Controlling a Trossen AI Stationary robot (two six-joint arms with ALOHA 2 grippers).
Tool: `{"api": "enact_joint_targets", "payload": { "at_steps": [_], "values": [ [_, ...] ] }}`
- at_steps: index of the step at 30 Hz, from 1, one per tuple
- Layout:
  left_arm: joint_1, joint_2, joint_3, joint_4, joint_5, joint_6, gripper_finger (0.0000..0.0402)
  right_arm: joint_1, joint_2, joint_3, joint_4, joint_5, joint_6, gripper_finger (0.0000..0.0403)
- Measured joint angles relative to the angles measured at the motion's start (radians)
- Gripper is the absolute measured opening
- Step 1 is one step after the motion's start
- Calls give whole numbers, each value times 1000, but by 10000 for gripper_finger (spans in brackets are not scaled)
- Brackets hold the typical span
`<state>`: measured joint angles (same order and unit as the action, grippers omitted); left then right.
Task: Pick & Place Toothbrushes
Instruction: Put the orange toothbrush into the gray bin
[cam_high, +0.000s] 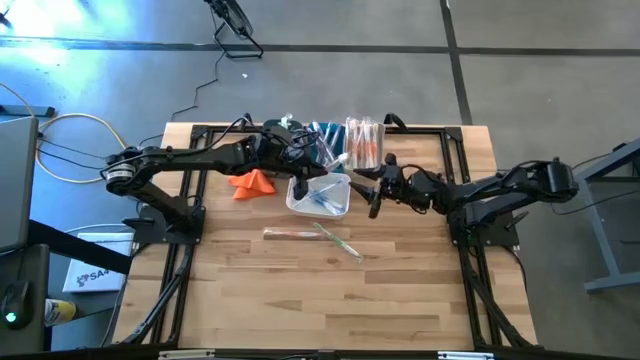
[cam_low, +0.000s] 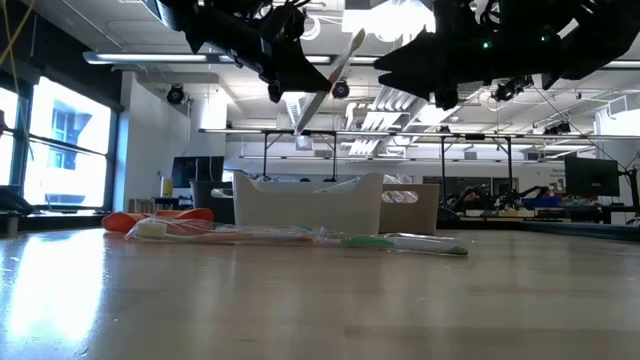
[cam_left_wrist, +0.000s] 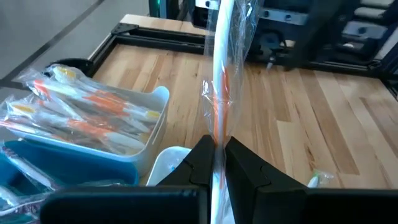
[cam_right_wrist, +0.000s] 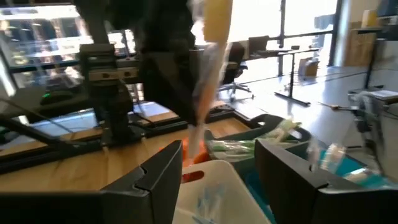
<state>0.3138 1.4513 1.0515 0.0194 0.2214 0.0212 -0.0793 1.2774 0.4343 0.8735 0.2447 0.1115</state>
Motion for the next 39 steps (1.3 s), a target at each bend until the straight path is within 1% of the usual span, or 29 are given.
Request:
{"api": "enact_joint_targets", "payload": {
  "at_steps": [3,9,13,16,24,32,36,39],
  "values": [
    [0,0,0,14,0,0,19,-13,7,0,38,-68,16,193],
    [0,0,0,38,18,0,19,-53,8,0,63,-70,31,193],
    [0,0,0,46,32,0,19,-82,8,0,87,-126,64,193],
    [0,0,0,46,32,0,19,-94,8,0,94,-148,75,193],
    [0,0,0,46,33,4,19,-94,8,0,104,-115,79,193],
    [0,0,0,46,33,23,19,-91,8,0,106,-111,86,193],
    [0,0,0,43,33,23,19,-91,8,0,128,-105,103,193],
    [0,0,0,40,33,21,19,-91,46,0,181,-116,103,193]
  ]
}}
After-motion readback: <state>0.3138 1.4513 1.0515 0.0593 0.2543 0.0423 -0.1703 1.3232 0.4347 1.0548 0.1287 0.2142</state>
